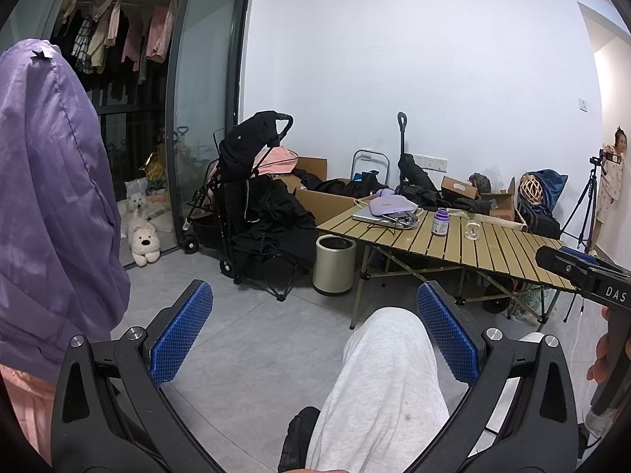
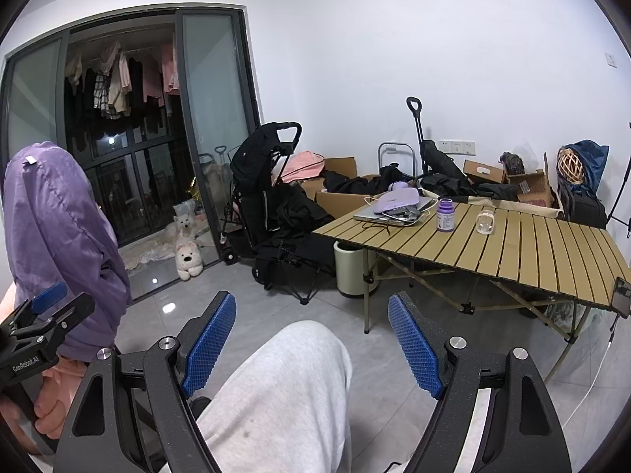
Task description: Organize rigid objects
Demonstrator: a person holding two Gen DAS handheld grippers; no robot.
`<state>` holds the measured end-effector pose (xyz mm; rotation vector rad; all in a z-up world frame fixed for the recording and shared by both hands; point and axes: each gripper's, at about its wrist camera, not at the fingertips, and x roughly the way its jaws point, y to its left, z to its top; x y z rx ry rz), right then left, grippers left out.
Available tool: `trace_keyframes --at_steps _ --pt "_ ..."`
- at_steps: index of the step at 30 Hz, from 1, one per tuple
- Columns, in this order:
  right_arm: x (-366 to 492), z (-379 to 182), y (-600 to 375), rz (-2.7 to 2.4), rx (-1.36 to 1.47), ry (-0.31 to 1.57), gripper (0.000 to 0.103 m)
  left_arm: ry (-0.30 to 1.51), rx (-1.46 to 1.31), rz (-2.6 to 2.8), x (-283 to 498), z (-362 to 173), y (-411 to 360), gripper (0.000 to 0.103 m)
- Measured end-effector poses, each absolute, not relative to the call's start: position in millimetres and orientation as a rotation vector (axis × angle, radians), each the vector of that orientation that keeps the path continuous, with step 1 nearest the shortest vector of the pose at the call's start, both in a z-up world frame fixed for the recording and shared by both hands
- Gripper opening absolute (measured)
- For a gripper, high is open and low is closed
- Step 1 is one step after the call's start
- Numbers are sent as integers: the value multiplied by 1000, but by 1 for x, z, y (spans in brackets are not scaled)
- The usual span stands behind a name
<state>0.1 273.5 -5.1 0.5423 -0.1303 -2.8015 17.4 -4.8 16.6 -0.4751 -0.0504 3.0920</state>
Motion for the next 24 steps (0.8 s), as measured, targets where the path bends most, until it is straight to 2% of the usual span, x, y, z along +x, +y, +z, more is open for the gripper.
trace_keyframes --at_steps 24 --pt "1 -7 274 -2799 546 -129 85 -54 -475 3094 18 16 -6 103"
